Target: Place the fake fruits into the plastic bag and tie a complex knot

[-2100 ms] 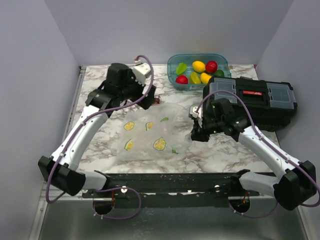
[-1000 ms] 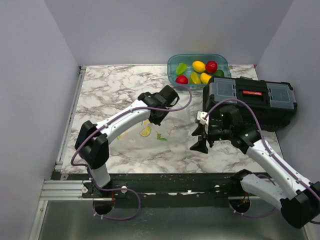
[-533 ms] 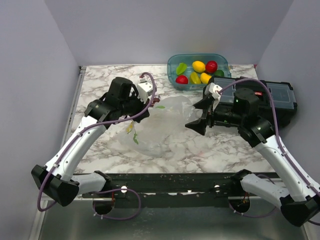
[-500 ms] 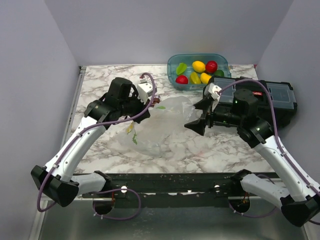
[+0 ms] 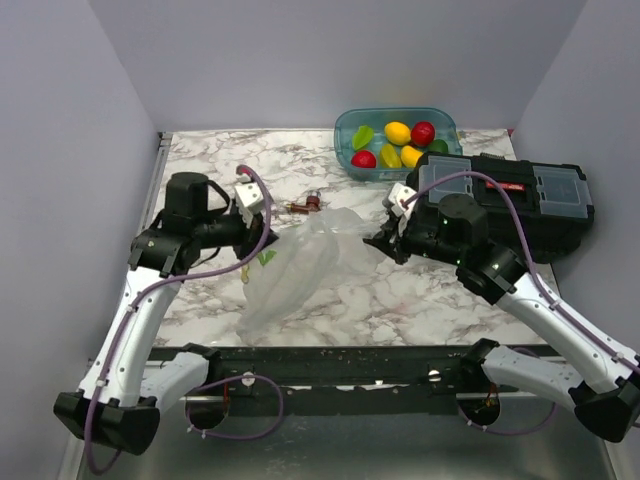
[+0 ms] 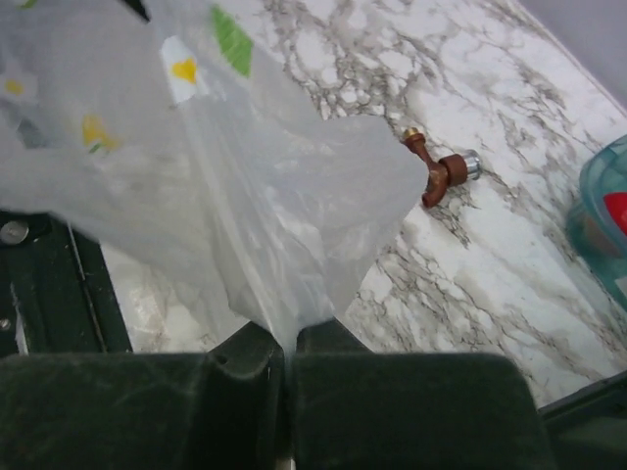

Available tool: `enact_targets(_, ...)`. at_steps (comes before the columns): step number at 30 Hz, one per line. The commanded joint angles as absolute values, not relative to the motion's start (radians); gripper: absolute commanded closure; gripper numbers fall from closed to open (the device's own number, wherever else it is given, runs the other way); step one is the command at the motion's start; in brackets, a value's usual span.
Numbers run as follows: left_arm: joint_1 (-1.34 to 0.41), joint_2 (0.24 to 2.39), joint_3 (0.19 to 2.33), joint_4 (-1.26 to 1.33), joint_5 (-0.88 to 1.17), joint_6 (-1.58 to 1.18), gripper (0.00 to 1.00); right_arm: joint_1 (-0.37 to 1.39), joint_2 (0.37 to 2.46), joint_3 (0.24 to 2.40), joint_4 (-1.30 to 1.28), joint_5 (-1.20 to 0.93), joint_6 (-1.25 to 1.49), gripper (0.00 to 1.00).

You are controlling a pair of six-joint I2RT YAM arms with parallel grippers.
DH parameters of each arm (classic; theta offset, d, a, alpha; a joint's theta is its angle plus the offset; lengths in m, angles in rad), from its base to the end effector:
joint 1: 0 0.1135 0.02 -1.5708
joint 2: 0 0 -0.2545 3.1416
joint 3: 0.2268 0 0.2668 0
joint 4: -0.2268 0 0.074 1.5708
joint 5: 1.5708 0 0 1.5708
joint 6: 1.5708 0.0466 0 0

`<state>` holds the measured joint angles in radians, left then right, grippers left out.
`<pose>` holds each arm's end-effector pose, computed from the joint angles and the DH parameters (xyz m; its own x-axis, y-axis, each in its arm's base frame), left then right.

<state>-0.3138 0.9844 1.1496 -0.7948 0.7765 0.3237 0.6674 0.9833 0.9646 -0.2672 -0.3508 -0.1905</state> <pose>0.1920 -0.0966 0.3643 -0.2896 0.3325 -0.8975 0.8977 0.4197 -0.1341 0.1888 0.1691 0.3472 -0.0584 -0.2724 -0.9604 -0.8669 0.4908 -0.0865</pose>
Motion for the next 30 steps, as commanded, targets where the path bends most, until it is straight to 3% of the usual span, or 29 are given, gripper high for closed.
enact_targets(1, -0.057, 1.023, 1.187, -0.789, 0.87, 0.3, 1.0, 0.663, 0.938, 0.987, -0.394, -0.362, -0.261, 0.99)
enact_targets(5, 0.056, 1.041, 1.215, -0.757, 0.969, 0.222, 1.0, 0.649, 0.993, 1.052, -0.411, -0.377, -0.289, 0.99)
enact_targets(12, 0.156, 1.087, 1.212, -0.743, 1.099, 0.181, 1.0, 0.544, 1.14, 1.235, -0.517, -0.692, -0.225, 0.97)
enact_targets(13, 0.134, 1.084, 1.201, -0.711, 1.072, 0.108, 1.0, 0.545, 1.158, 1.241, -0.467, -0.679, -0.172, 0.83)
enact_targets(14, 0.112, 1.077, 1.183, -0.667, 1.044, 0.044, 1.0, 0.544, 1.172, 1.251, -0.418, -0.653, -0.135, 0.6)
enact_targets(16, 0.085, 1.062, 1.151, -0.594, 0.994, -0.105, 1.0, 0.545, 1.193, 1.276, -0.341, -0.617, -0.092, 0.22)
enact_targets(18, 0.075, 1.056, 1.132, -0.55, 0.929, -0.217, 1.0, 0.545, 1.198, 1.305, -0.288, -0.587, -0.091, 0.04)
enact_targets(19, 0.07, 1.056, 1.129, -0.54, 0.906, -0.26, 1.0, 0.546, 1.198, 1.322, -0.266, -0.576, -0.099, 0.0)
enact_targets(24, 0.031, 1.069, 1.129, -0.523, 0.84, -0.281, 1.0, 0.55, 1.224, 1.405, -0.201, -0.694, -0.124, 0.0)
enact_targets(30, 0.003, 1.088, 1.127, -0.506, 0.836, -0.297, 1.0, 0.698, 1.31, 1.446, -0.182, -0.79, -0.125, 0.0)
